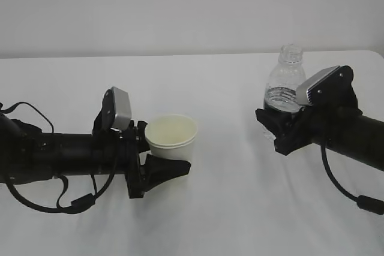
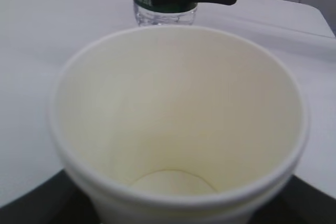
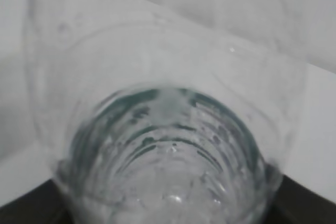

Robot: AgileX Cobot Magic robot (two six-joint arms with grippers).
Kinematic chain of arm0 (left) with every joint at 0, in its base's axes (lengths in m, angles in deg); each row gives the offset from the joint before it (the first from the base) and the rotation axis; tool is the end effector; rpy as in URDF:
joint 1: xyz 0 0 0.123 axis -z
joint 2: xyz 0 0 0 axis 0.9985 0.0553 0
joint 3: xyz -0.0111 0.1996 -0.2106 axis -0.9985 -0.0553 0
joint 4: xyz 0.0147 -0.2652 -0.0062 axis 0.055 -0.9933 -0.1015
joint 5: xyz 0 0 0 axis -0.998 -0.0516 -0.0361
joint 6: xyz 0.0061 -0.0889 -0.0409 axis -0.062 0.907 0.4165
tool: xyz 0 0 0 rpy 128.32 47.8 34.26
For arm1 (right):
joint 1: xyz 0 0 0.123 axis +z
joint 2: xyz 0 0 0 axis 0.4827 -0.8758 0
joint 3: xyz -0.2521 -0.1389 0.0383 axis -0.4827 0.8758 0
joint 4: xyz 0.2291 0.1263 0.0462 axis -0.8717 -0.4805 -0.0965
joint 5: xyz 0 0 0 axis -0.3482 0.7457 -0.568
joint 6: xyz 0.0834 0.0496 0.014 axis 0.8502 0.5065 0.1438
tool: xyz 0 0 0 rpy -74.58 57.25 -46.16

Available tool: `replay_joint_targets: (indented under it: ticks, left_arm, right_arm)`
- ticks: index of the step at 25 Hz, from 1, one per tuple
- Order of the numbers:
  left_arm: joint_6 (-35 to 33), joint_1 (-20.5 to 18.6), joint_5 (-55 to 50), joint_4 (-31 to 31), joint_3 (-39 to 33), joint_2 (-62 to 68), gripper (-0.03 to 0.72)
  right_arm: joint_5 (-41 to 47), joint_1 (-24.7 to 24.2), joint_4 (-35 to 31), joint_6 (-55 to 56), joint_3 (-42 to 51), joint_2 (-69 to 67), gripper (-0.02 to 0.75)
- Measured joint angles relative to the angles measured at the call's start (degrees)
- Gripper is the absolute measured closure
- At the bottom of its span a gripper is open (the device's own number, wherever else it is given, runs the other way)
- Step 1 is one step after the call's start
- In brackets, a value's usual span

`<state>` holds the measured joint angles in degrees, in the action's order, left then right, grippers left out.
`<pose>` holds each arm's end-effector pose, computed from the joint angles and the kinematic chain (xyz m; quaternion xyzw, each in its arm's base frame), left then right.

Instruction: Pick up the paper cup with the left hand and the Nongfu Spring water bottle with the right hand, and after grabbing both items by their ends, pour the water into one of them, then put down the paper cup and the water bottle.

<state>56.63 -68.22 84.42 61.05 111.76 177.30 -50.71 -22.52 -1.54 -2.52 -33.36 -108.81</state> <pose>0.3018 -0.1857 0.0729 0.4528 0.6518 -0.4000 0.4585 0.3148 0.0788 0.1101 -0.3109 0.7502 0.1189 0.5713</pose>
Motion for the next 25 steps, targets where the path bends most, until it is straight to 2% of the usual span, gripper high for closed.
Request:
replay_joint_targets:
  ticks: [7,25]
  left_arm:
    - [0.0,4.8,0.0,-2.3,0.0,0.0,0.184]
    - [0.0,11.5,0.0,-5.6,0.0,0.0,0.187]
  right_arm:
    - [0.0,0.0,1.9,0.0,0.0,0.0,0.279]
    - [-1.2,0.0,7.0,0.0,-1.1,0.1,0.279]
